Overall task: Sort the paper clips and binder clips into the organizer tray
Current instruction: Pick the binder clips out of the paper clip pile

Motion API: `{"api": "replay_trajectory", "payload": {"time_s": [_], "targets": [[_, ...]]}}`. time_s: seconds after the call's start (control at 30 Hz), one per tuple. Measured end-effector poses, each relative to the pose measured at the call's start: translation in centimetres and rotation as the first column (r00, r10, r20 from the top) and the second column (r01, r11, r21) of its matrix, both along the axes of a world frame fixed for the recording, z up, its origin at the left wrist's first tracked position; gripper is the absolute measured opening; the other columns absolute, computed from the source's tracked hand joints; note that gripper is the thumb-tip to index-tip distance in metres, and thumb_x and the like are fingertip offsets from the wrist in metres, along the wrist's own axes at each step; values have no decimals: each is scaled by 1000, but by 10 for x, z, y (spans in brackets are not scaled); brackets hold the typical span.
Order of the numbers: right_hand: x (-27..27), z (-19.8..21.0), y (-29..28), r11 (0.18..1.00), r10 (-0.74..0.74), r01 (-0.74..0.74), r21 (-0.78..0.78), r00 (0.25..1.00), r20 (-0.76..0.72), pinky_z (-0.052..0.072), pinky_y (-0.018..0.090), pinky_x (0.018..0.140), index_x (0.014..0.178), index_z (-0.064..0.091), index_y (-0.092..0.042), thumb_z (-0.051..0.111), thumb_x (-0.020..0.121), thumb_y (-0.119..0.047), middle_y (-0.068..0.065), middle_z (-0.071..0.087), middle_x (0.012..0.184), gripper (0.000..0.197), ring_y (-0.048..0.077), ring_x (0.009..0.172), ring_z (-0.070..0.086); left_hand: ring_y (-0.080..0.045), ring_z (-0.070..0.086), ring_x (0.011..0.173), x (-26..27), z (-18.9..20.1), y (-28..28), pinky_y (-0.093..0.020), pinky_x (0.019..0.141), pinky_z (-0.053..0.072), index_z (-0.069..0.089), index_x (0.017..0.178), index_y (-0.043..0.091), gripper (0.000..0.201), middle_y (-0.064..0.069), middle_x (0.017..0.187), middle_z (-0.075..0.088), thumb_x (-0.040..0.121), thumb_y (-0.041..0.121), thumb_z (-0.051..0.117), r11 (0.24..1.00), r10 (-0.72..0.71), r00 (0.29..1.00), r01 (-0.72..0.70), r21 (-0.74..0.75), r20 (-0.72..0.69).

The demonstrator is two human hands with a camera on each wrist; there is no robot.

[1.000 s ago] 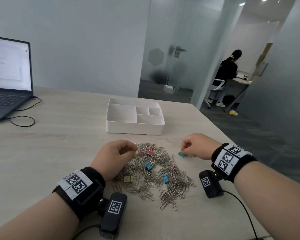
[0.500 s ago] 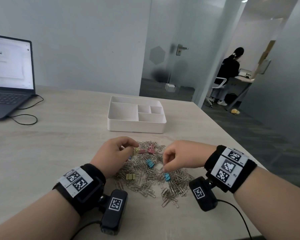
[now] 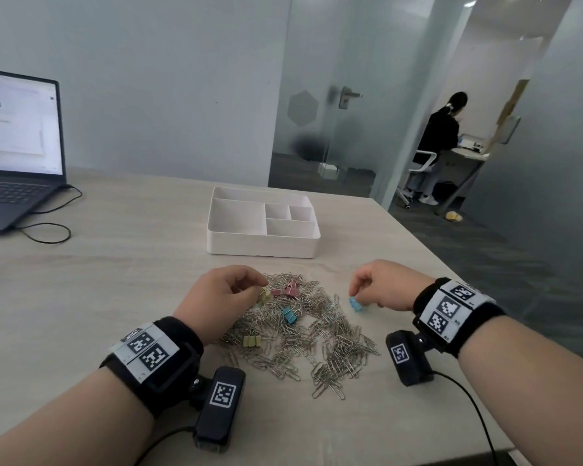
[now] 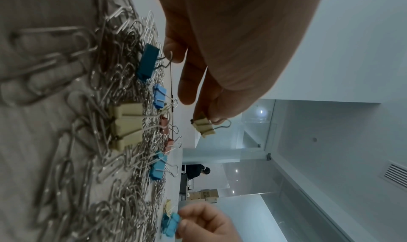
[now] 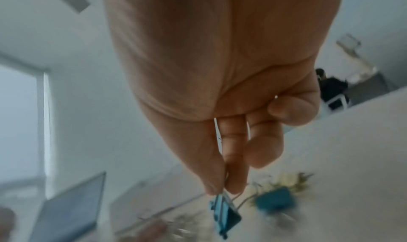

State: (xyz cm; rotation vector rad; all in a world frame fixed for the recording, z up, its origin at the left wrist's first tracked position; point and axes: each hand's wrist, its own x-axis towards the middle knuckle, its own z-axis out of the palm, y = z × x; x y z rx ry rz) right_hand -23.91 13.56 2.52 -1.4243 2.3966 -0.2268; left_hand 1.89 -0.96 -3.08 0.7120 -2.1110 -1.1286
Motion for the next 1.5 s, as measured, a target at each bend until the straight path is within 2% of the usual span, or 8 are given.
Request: {"api": "replay_trajectory", "payload": {"time_s": [0.23,0.47,0.63,0.8,0.87,1.07,1.27,1.5], "targets": [[8,-1,-6,999,-29,24,-39,991,-132,55,32,82,89,72,-25,67,89,-33,-9,71,94,9,12,87,66,-12,47,49,1,3,1,-15,44,39,73,85,31,28,12,57,63,92,9,56,999,37,999,-37,11,11],[75,2,-37,979,202,-203,-34,979,-11,42,22,61,105,71,-24,63,94,-39,-15,61,84,20,3,71,57,0,48,42,6,10,-1,-17,44,38,65,75,23,32,2,60,62,91,0,51,998,66,998,-65,22,-21],[87,-9,-49,972,236,-235,19,969,-76,40,21,62,107,73,-25,60,92,-16,-17,54,86,22,5,77,55,-20,61,53,8,12,-4,-43,53,58,72,68,27,35,-5,65,71,84,4,52,993,99,995,-100,69,28],[98,-2,-47,964,257,-259,-60,966,-36,49,29,63,94,71,-28,50,92,-9,-9,64,91,29,14,70,61,-8,66,60,15,19,-11,-28,58,55,73,75,26,15,7,73,71,84,15,65,989,134,991,-134,-59,2],[108,0,-49,948,310,-313,-53,949,-52,55,35,78,91,74,-27,49,91,-8,-3,68,99,32,20,85,65,1,64,62,19,18,-20,-21,62,51,73,78,26,11,14,77,70,83,17,70,981,143,989,-135,-136,48],[134,-2,-57,877,472,-480,-10,866,-164,51,35,86,99,81,-16,53,89,-11,-1,64,103,30,21,98,61,-1,65,78,31,18,-40,-31,78,56,76,71,28,17,13,88,71,74,15,67,970,68,959,1,-243,275],[137,-10,-60,849,525,-524,72,818,-236,56,42,78,90,80,-20,63,83,-28,-2,60,96,20,21,89,61,2,62,82,33,22,-35,-24,78,52,77,76,29,18,18,98,64,66,44,83,919,-78,852,263,-294,517],[128,-12,-57,858,507,-513,-23,853,-122,53,42,84,92,79,-20,69,87,-26,-7,66,94,13,16,91,62,-2,61,83,33,20,-38,-32,83,52,80,77,28,5,13,98,65,73,31,81,899,-70,829,293,-325,554]]}}
